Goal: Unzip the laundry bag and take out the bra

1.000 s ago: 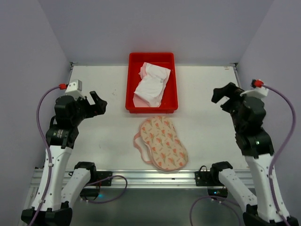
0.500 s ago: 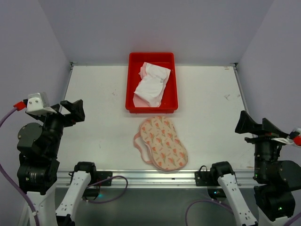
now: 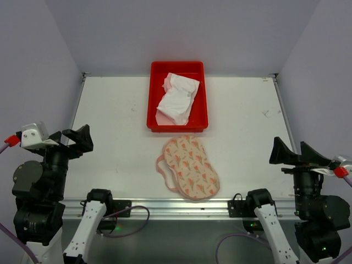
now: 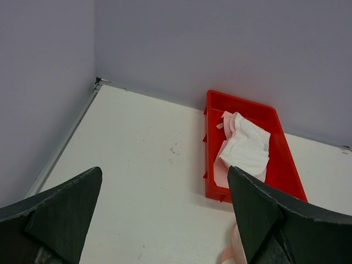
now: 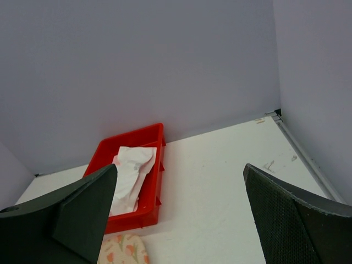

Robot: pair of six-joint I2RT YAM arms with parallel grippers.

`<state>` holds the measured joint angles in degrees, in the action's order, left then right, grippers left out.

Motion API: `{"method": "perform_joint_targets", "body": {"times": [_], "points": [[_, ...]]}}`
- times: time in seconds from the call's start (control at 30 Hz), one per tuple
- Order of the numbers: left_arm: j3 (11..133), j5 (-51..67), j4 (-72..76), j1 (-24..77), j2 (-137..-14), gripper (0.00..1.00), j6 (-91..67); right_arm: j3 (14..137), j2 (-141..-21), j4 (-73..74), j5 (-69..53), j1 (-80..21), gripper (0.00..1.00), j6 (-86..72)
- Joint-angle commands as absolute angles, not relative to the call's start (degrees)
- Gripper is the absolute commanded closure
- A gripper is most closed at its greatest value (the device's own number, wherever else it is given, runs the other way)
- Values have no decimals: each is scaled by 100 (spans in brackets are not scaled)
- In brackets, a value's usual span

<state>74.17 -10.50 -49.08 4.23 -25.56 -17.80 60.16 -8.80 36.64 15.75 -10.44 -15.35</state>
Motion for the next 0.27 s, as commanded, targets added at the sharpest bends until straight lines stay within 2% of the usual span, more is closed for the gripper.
{"method": "perform_joint_targets", "body": {"times": [0.0, 0.23], "points": [[7418, -1055, -5036, 457, -2514, 0, -1775, 5994, -800, 3674, 1415, -1055, 1, -1459], [7348, -1204, -5027, 457, -2470, 0, -1758, 6056, -800, 3683, 1371, -1055, 1, -1450]]}}
